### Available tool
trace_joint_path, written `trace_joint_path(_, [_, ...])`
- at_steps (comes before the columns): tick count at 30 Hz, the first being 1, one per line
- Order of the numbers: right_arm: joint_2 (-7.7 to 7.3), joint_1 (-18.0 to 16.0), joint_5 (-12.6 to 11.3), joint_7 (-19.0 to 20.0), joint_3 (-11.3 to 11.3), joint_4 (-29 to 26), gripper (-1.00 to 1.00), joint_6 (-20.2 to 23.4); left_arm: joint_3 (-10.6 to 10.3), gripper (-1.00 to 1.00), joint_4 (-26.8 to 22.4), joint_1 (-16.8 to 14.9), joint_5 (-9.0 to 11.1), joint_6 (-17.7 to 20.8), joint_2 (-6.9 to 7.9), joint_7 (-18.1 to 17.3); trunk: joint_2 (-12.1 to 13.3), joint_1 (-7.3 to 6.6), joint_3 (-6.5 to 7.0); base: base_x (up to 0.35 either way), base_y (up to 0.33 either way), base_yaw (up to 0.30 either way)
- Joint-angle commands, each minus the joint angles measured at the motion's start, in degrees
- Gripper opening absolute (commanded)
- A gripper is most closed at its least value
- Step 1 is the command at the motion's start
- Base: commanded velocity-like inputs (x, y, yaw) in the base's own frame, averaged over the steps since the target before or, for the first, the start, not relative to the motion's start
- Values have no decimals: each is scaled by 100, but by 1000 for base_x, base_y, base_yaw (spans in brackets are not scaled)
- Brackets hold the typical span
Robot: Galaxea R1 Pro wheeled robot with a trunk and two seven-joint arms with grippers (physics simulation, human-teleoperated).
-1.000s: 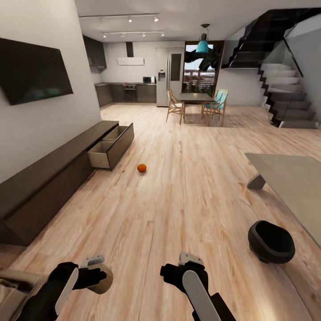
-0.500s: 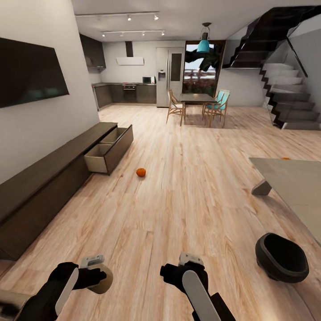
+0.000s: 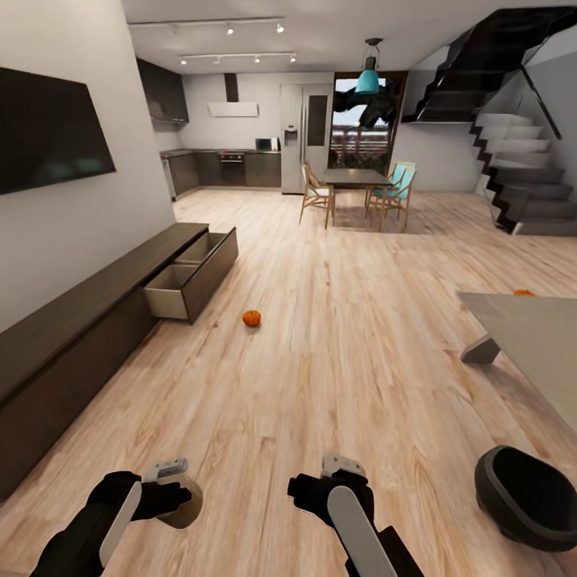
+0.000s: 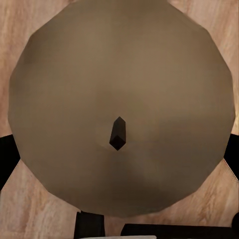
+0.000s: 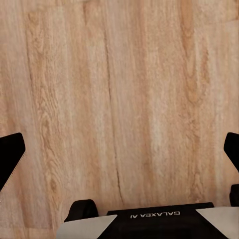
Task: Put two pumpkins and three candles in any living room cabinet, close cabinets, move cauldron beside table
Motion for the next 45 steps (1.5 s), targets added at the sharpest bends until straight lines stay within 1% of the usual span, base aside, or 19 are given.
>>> trace_joint_path(1, [0,0,0,1,0,0,100,0,-1,-100,0,-1,6,0,0,0,0,0,0,299,0,-5])
trace_joint_path(11, [0,0,0,2,0,0,100,0,-3,-100,1,-1,8,-12,-8,3,0,0,7,303,0,-119])
trace_joint_path(14, [0,0,0,2,0,0,100,0,-5,-100,56,-1,20,-165,-9,3,0,0,7,323,0,-11])
trace_joint_path(17, [0,0,0,2,0,0,100,0,-10,-100,105,-1,23,-219,-9,3,0,0,7,328,0,-2])
trace_joint_path(25, [0,0,0,2,0,2,100,0,-12,-100,115,-1,15,-230,-9,6,0,0,7,330,0,-9])
trace_joint_path(32, [0,0,-4,2,0,4,100,0,-12,-100,119,-1,15,-230,-9,7,0,0,7,330,0,-128])
trace_joint_path(45, [0,0,-3,2,7,5,100,0,-12,-100,116,-1,15,-235,-9,12,0,0,7,330,0,-7])
